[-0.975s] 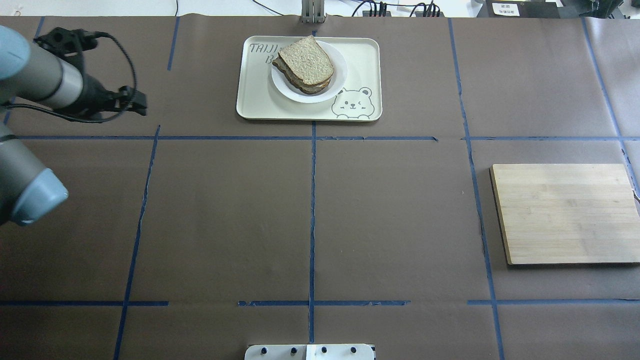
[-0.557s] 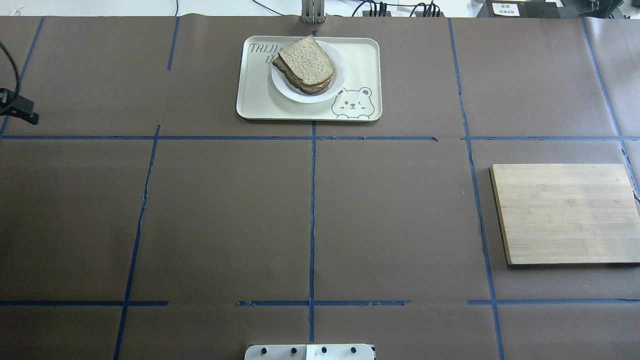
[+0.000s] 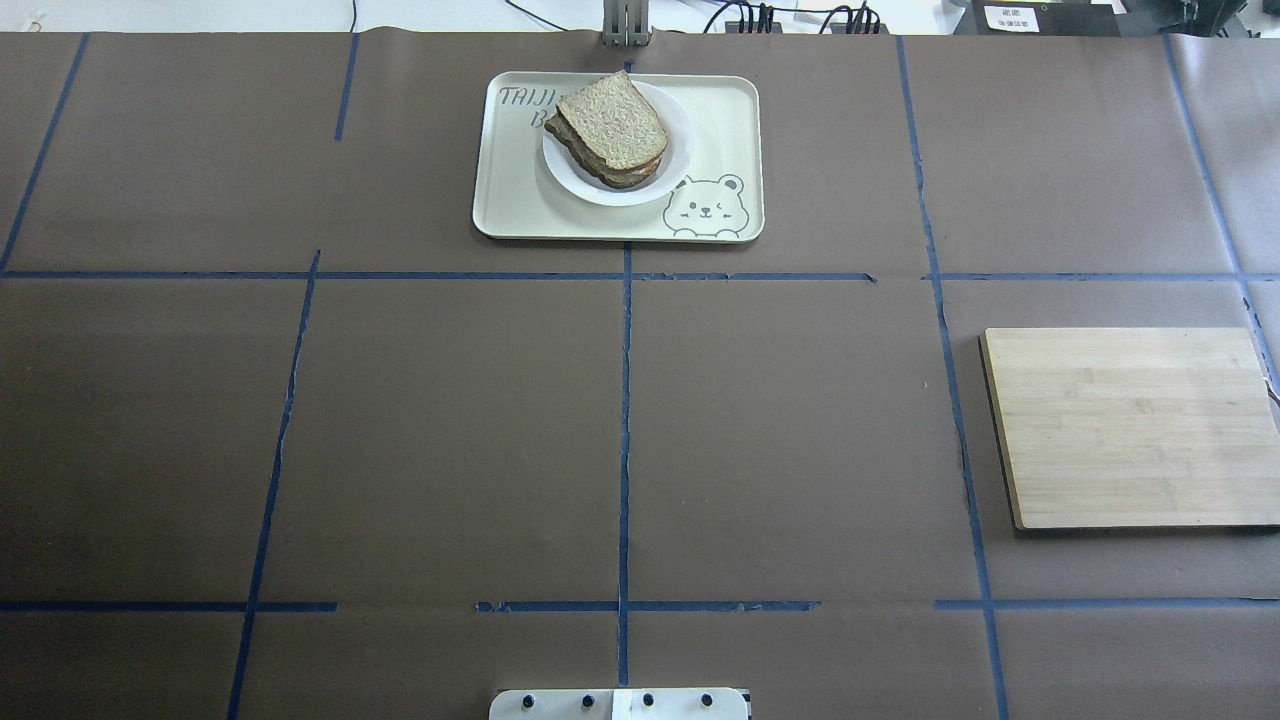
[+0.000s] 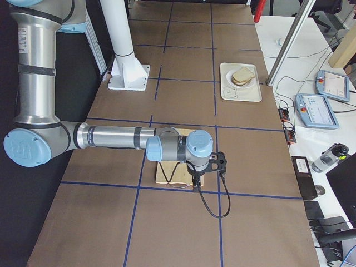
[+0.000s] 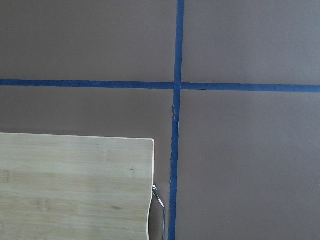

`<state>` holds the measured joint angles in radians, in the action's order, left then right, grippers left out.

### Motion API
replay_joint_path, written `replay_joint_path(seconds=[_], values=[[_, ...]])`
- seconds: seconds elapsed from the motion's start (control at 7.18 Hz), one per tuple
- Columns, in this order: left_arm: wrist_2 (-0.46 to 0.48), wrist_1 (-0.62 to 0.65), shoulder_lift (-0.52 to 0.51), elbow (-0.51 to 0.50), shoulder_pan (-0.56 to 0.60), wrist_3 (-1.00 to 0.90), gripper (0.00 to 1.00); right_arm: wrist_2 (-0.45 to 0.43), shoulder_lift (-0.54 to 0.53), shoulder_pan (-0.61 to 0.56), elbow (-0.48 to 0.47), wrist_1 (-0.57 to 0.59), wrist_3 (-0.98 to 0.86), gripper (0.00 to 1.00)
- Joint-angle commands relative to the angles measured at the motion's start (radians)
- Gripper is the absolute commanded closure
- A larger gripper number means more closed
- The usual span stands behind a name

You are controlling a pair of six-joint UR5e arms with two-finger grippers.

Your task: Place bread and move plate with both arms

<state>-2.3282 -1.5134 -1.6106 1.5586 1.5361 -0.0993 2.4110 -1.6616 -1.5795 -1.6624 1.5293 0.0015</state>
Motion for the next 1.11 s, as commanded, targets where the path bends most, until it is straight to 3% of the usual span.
replay_joint_path(seconds=[0.0,0.56,0.98], values=[[-0.033,0.007,0.043,-0.039,0.047,-0.103,0.0,0.003,-0.013,-0.002,0.003,0.0,0.0,0.0],[-0.026,0.077,0.093,0.087,0.045,-0.063,0.0,0.002,-0.018,0.0,0.009,0.0,0.0,0.0],[-0.023,0.079,0.095,0.074,0.042,-0.065,0.0,-0.006,-0.02,-0.001,0.021,0.0,-0.001,0.0]])
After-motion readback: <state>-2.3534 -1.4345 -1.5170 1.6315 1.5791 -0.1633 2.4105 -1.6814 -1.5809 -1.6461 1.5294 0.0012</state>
